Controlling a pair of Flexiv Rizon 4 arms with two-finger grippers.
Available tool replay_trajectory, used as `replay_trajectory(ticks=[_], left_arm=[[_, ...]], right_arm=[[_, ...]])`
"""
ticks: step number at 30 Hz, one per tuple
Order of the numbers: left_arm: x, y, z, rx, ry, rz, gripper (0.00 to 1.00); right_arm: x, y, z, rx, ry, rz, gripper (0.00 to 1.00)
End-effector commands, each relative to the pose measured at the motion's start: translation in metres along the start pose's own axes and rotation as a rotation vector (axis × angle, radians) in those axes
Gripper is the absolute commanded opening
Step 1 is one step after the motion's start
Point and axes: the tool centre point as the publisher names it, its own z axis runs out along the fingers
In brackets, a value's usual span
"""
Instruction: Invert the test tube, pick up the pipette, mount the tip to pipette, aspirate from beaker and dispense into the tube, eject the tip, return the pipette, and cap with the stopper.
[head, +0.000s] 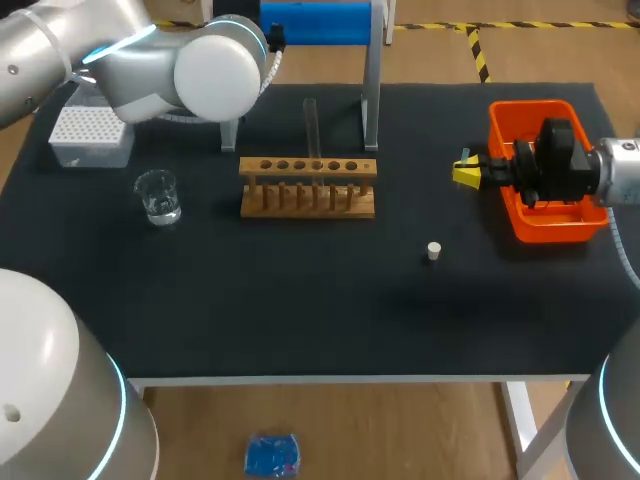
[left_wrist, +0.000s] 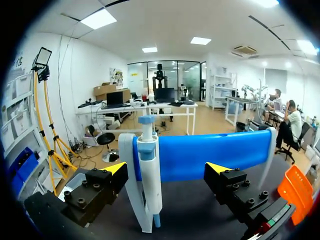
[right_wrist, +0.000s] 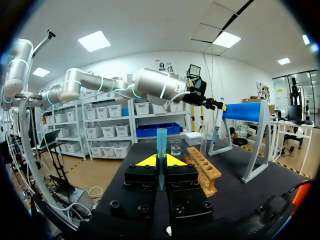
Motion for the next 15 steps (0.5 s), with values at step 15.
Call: replay_trajectory(ticks=[15], left_arm=[[-0.003, -0.007, 0.022, 0.008, 0.02, 0.006, 1.0]], right_arm=[[0.001, 0.001, -0.001, 0.003, -0.002, 0.0, 0.0]])
